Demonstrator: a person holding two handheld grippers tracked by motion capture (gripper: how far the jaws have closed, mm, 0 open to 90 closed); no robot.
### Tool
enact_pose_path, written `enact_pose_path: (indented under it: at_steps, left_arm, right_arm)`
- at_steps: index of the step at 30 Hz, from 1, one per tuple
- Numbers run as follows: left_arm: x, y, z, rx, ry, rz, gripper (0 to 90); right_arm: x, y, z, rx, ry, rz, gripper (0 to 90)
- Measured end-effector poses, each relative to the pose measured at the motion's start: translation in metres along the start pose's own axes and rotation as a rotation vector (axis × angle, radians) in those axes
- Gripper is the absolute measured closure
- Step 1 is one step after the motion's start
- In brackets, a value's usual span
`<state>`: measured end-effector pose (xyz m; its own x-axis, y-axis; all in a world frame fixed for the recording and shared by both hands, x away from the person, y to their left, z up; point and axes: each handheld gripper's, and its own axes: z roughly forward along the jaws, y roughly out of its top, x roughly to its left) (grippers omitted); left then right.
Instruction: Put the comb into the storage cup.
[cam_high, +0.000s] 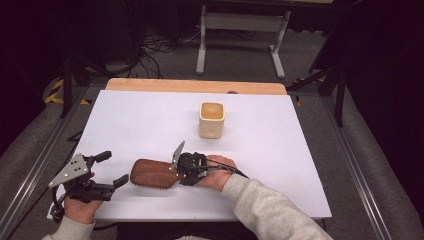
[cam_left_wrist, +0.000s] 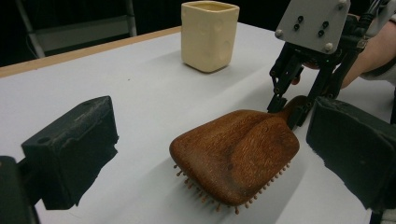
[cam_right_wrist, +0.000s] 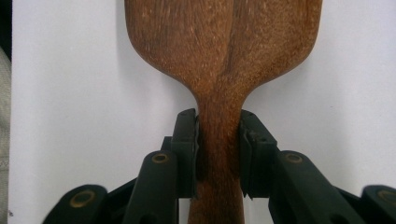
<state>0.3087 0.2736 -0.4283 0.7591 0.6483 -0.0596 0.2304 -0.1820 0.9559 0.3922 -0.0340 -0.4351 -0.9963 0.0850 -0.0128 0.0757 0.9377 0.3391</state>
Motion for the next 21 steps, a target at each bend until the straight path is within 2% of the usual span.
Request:
enact_pose_path:
  at_steps: [6, 14, 18, 21]
  left_arm:
    - [-0.001, -0.001, 0.0, -0.006, 0.002, -0.01, 3.0]
    - [0.0, -0.001, -0.001, -0.014, 0.005, -0.012, 3.6]
    - [0.0, -0.001, -0.001, -0.015, 0.006, -0.011, 3.8]
    - [0.0, -0.002, -0.001, -0.017, 0.006, -0.012, 4.0]
  right_arm:
    - [0.001, 0.0, -0.001, 0.011, -0.003, -0.003, 71.3]
    - [0.001, -0.001, -0.002, -0.009, -0.011, -0.005, 71.7]
    - [0.0, -0.002, -0.008, -0.057, -0.009, 0.018, 71.8]
    - [0.0, -0.003, -0.015, -0.102, -0.018, 0.016, 71.9]
